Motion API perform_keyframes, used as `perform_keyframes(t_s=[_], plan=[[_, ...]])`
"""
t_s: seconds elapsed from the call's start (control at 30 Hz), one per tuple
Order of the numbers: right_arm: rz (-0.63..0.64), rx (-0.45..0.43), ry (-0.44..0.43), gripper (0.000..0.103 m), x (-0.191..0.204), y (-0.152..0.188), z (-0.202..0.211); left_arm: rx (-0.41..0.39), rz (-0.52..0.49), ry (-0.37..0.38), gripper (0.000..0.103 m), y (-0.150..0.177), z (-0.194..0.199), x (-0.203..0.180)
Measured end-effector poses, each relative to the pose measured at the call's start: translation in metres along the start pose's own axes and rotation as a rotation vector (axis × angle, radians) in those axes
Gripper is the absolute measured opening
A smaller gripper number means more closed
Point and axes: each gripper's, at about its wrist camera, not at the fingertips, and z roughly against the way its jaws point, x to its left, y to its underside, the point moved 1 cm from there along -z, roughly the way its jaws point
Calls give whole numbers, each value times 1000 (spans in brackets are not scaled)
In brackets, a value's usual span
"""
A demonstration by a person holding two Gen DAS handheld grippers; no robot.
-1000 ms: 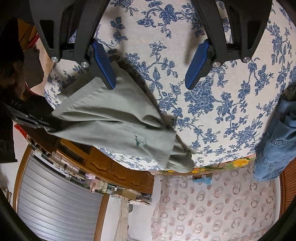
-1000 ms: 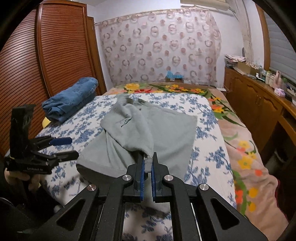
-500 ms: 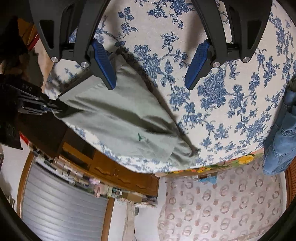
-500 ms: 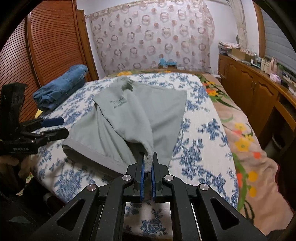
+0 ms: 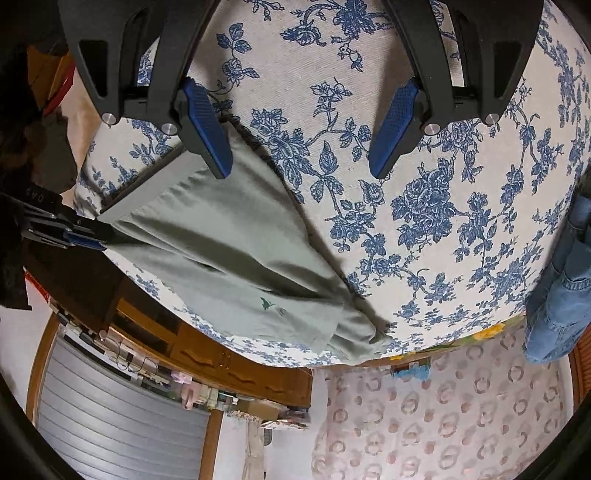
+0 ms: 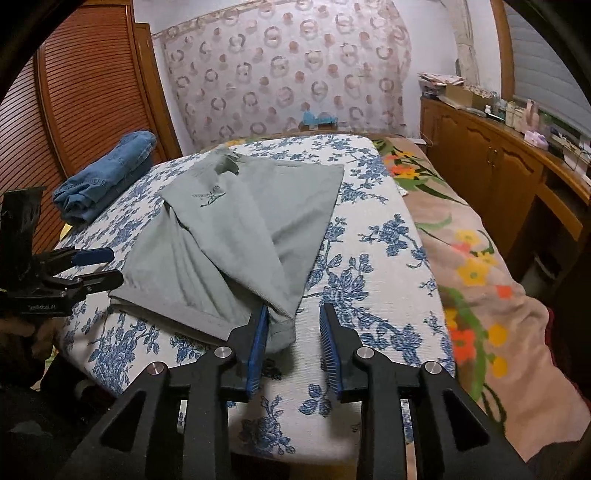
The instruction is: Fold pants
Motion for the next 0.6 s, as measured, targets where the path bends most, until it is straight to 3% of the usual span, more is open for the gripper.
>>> perform_keyframes(t_s=[0.3,0.6], plan=[[60,-54,14,34,7,-10,18,-87,33,-28,78,-13,26,17],[124,-49,-33,38,26,-39,-15,-131,46,-79,78,-24,39,36]])
